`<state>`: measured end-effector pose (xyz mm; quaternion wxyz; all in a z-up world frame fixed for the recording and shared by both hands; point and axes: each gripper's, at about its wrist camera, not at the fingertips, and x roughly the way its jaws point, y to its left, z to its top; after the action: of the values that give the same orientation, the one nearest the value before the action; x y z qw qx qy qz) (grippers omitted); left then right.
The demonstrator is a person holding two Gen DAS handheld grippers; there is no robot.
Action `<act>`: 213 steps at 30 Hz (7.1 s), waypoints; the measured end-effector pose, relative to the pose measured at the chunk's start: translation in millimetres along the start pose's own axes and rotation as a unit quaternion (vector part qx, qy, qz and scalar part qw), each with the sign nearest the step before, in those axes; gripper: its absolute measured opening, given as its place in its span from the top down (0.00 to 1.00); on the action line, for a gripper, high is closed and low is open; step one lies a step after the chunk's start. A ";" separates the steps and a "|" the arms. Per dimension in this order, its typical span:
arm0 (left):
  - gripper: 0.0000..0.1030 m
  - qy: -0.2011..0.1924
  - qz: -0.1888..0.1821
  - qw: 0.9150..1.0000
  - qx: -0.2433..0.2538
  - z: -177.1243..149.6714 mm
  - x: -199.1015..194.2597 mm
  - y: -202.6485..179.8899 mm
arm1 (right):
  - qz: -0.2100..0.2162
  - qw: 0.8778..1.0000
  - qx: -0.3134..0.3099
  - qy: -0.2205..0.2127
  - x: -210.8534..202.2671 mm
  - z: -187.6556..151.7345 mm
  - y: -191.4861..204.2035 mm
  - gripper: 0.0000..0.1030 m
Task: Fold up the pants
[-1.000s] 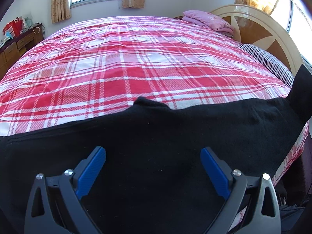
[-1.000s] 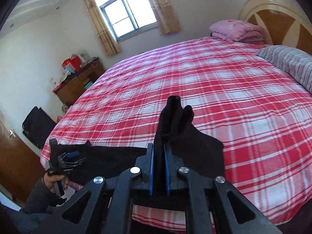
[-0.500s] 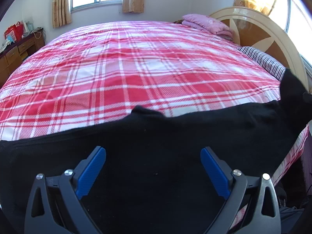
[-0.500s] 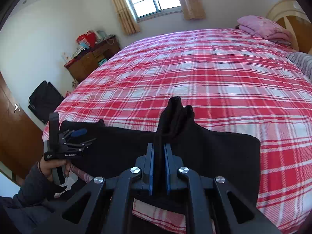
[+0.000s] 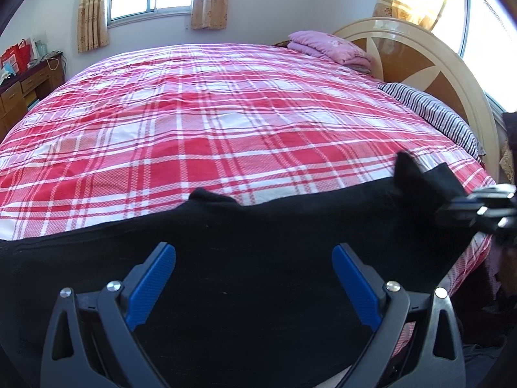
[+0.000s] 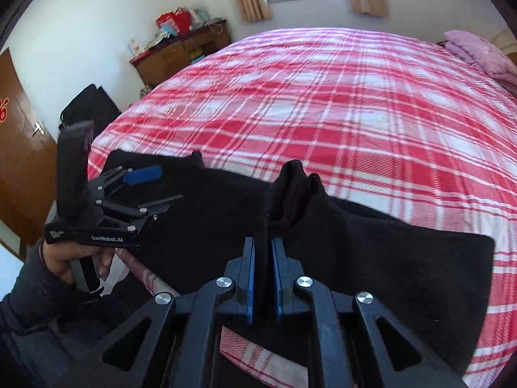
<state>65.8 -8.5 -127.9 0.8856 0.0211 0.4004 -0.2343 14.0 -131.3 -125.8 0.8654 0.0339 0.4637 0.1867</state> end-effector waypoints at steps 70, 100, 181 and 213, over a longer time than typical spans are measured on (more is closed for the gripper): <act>0.23 0.053 -0.063 0.996 0.020 4.7 41.1 -64.4 | 0.170 0.973 0.155 -0.010 -59.1 -70.9 -130.6 0.39; 0.17 0.010 0.143 0.988 0.052 0.2 -57.8 61.8 | 0.091 0.984 0.120 -0.100 -51.2 -22.8 -104.2 0.38; 0.77 -0.030 -0.080 0.996 -0.012 32.8 -111.2 19.1 | 0.015 0.982 0.102 -0.155 -63.5 -22.8 -71.5 0.38; 0.77 0.085 -0.179 0.975 0.100 85.9 3.2 -170.1 | -0.069 0.957 0.224 -0.169 -98.5 -51.9 -174.9 0.38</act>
<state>54.3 -180.3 -46.3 0.7854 0.0573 0.4465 -0.4248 -26.5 -334.4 -117.9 0.9121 0.2258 0.3421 0.0092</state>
